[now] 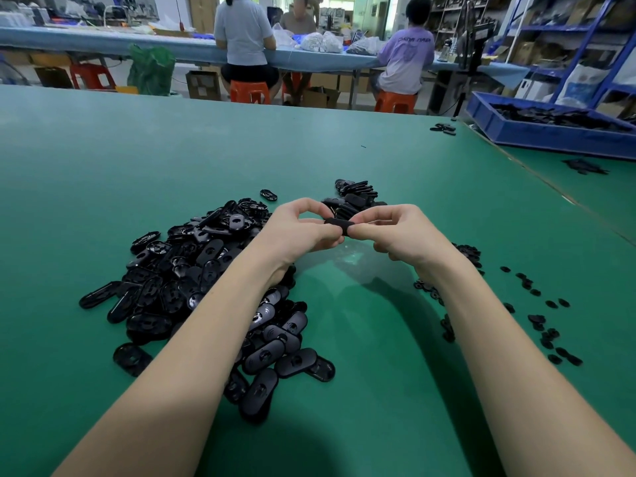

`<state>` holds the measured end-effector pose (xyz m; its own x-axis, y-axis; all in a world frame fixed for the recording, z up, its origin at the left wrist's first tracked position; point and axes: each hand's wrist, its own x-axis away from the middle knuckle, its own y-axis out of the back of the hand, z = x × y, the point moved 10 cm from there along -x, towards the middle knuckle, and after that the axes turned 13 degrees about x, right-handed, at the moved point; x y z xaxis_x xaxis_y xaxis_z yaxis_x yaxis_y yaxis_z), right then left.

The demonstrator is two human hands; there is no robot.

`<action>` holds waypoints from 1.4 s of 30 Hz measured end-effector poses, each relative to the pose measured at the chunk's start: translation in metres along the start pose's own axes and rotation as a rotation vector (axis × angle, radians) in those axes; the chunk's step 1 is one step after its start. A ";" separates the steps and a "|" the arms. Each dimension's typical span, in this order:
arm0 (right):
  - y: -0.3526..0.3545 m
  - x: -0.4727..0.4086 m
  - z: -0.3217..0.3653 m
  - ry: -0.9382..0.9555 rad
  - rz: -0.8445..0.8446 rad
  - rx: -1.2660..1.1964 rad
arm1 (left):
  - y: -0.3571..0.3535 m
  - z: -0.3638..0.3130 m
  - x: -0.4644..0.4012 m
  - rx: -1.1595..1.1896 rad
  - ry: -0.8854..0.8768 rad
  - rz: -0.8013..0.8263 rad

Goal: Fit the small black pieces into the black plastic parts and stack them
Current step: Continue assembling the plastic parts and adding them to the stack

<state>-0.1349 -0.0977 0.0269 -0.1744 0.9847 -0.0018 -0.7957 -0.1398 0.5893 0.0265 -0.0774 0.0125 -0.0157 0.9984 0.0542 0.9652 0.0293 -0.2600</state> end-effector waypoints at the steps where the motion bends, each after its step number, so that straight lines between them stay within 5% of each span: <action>1: 0.000 -0.001 0.000 0.003 -0.013 0.008 | 0.000 0.000 0.000 -0.009 -0.003 0.000; 31: -0.005 -0.006 -0.007 0.028 -0.103 0.034 | -0.001 0.003 0.000 -0.210 -0.053 -0.076; 42: -0.016 -0.001 -0.018 -0.055 0.091 -0.284 | -0.007 0.007 0.002 0.151 0.129 0.058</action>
<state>-0.1321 -0.0986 0.0033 -0.2268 0.9698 0.0894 -0.9100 -0.2437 0.3354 0.0179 -0.0751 0.0076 0.0814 0.9845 0.1554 0.9133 -0.0113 -0.4072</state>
